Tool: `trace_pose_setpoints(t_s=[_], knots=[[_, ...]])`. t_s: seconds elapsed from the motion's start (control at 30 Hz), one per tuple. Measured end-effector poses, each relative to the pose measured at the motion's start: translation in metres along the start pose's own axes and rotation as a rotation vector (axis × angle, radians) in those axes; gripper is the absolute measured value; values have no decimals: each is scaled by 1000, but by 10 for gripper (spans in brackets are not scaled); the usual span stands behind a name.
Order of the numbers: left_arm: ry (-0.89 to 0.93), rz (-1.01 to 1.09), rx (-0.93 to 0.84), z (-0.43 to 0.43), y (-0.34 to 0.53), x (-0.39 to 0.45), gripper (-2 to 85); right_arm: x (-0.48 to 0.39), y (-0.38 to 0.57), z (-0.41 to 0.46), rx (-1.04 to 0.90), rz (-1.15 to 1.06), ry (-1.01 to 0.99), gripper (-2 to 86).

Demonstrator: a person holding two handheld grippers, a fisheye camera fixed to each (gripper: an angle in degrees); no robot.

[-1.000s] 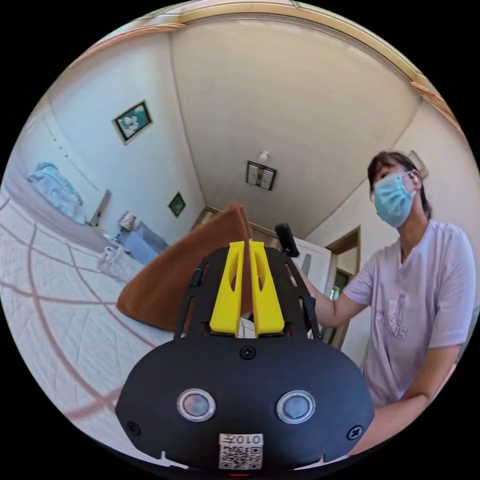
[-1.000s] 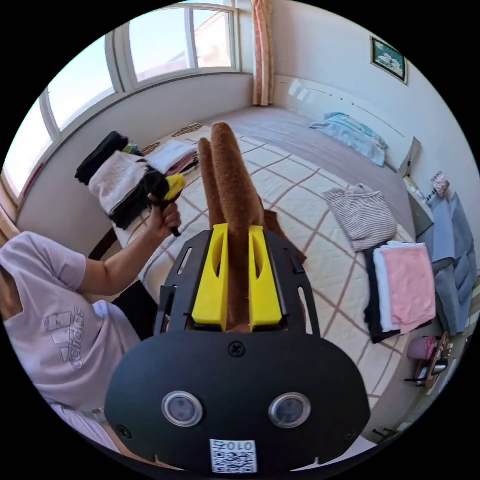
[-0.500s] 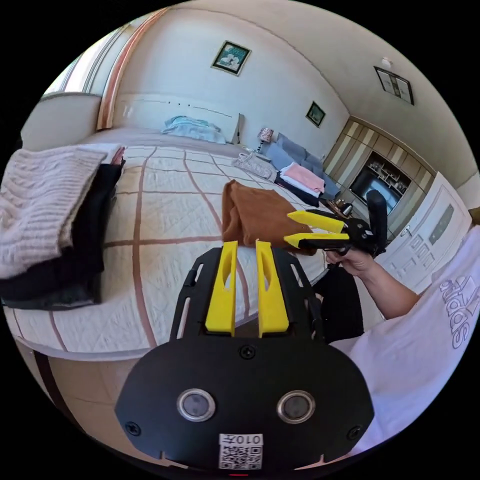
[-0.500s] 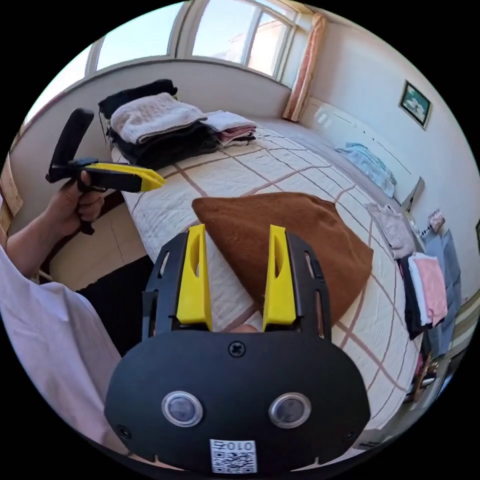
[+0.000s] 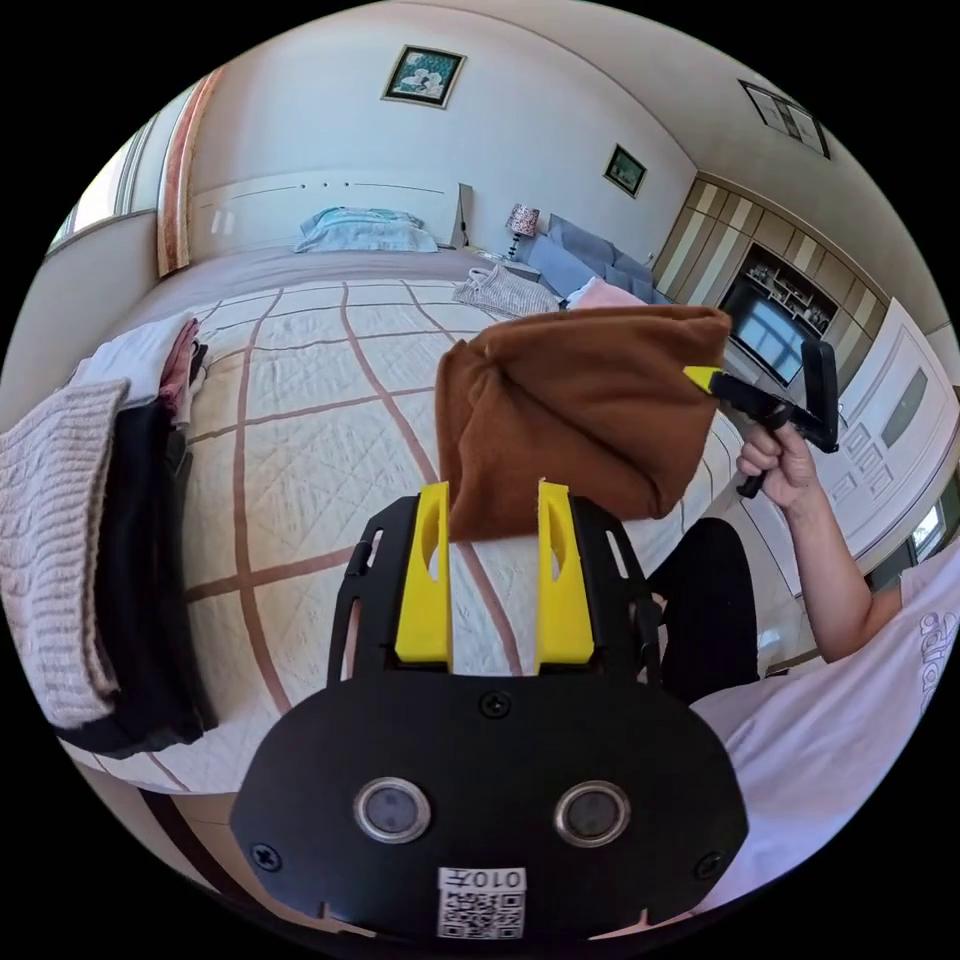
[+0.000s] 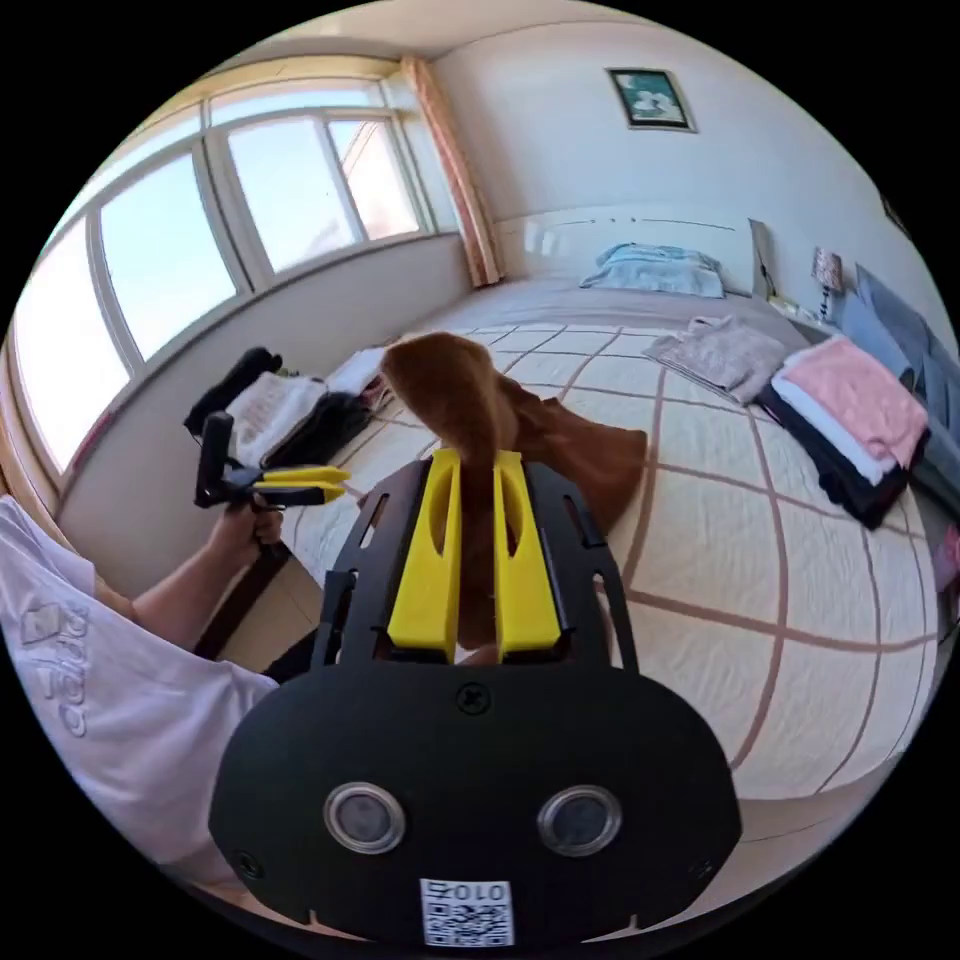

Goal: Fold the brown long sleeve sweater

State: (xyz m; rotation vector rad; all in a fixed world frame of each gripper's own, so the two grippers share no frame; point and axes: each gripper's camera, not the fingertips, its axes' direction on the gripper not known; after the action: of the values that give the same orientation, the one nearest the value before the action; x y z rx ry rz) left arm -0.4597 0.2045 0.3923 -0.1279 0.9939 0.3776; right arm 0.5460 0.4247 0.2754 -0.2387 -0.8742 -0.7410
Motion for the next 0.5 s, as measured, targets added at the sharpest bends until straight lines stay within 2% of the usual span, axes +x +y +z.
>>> trace_pose_setpoints(t_s=[0.07, 0.13, 0.23, 0.33, 0.5], knots=[[15, 11, -8, 14, -8, 10, 130, 54, 29, -47, 51, 100, -23, 62], [14, 25, -10, 25, -16, 21, 133, 126, 89, -101, 153, 386, 79, 63], [3, 41, 1, 37, -26, 38, 138, 176, 160, -115, 123, 579, 99, 77], [-1, 44, -42, 55, -37, 46, 145, 182, 199, -110, 82, 656, 209, 101], [30, 35, -95, 87, -60, 56, 154, 174, 202, -120, 121, 653, 423, 105]])
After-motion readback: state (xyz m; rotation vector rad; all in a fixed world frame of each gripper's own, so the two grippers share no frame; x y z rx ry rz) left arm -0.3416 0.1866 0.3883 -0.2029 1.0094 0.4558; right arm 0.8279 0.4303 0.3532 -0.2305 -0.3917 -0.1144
